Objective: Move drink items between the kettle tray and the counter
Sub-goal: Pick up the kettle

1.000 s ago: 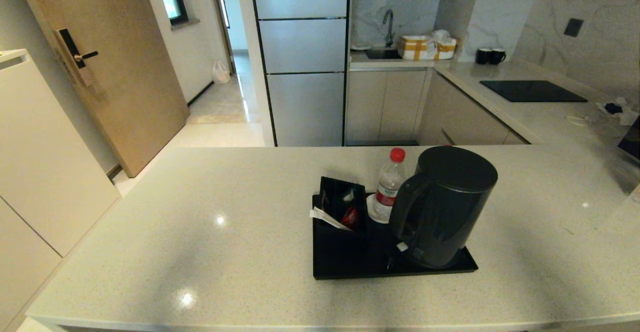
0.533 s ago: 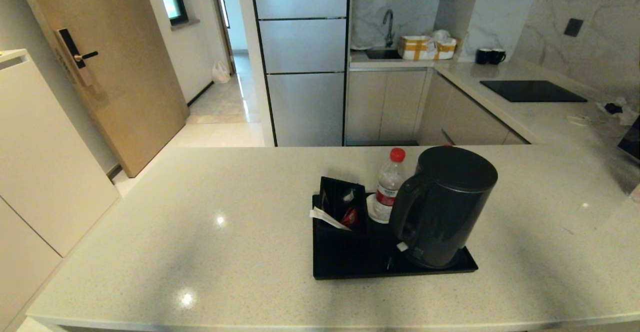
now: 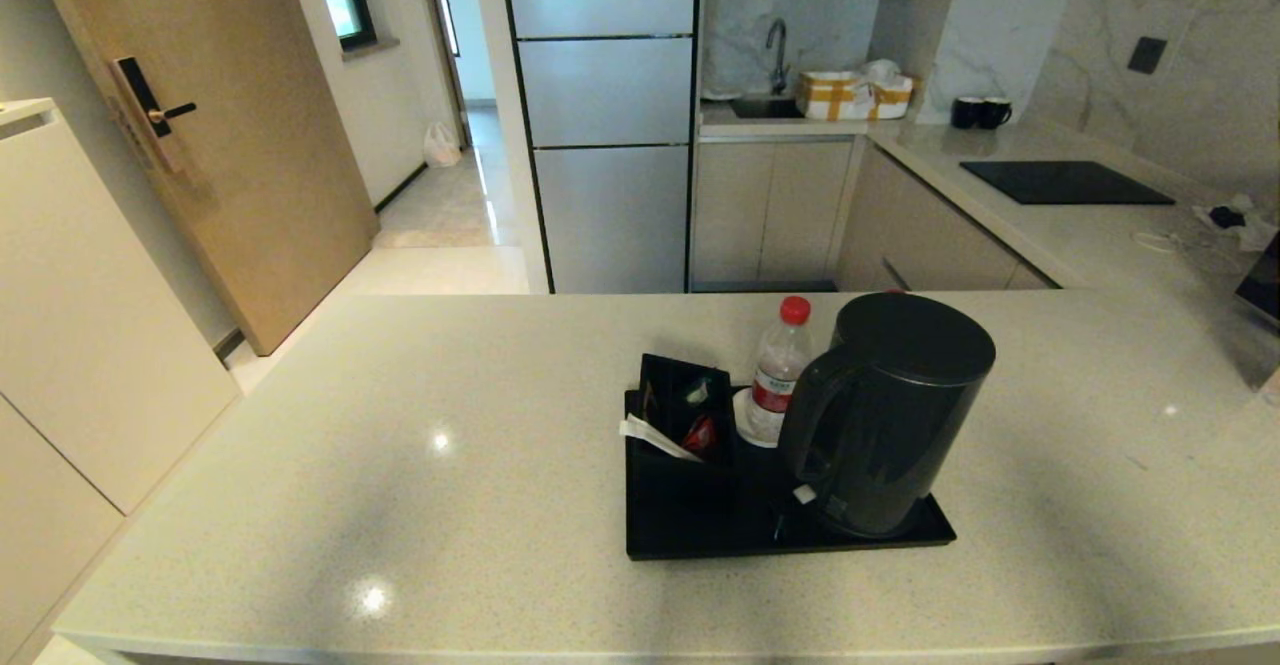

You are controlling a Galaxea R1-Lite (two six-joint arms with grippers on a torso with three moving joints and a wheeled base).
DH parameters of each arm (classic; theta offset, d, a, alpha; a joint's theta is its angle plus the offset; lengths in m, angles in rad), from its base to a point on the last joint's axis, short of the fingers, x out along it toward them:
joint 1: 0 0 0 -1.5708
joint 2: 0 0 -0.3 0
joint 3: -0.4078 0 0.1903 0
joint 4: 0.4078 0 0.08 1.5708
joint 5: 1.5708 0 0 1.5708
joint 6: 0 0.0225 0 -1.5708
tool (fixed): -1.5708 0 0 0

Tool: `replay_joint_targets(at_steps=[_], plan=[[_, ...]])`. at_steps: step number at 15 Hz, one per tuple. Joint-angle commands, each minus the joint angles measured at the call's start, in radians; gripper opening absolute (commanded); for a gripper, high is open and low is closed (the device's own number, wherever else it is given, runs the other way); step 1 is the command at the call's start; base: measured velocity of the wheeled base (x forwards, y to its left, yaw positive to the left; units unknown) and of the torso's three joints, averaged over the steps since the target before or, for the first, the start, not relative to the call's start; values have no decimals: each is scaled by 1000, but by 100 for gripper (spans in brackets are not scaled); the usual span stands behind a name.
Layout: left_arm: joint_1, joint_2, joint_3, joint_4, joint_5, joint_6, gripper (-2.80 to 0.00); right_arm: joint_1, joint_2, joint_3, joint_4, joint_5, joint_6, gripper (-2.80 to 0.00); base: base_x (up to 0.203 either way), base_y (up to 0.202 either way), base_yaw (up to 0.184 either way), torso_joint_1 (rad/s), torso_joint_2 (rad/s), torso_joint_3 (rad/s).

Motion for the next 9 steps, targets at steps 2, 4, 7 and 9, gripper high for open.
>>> replay_joint_targets(at_steps=[2, 4, 7, 9], plan=[[0, 0, 1, 0, 2, -1, -280, 0, -1, 0, 0, 0, 0, -280, 0, 0, 0, 0, 0, 0], [0, 0, -1, 1, 3, 0, -280, 0, 0, 0, 0, 0, 0, -280, 0, 0, 0, 0, 0, 0], [0, 0, 1, -2, 4, 3, -280, 0, -1, 0, 0, 0, 0, -280, 0, 0, 0, 0, 0, 0], [0, 0, 1, -2, 5, -3, -280, 0, -1, 0, 0, 0, 0, -280, 0, 0, 0, 0, 0, 0]])
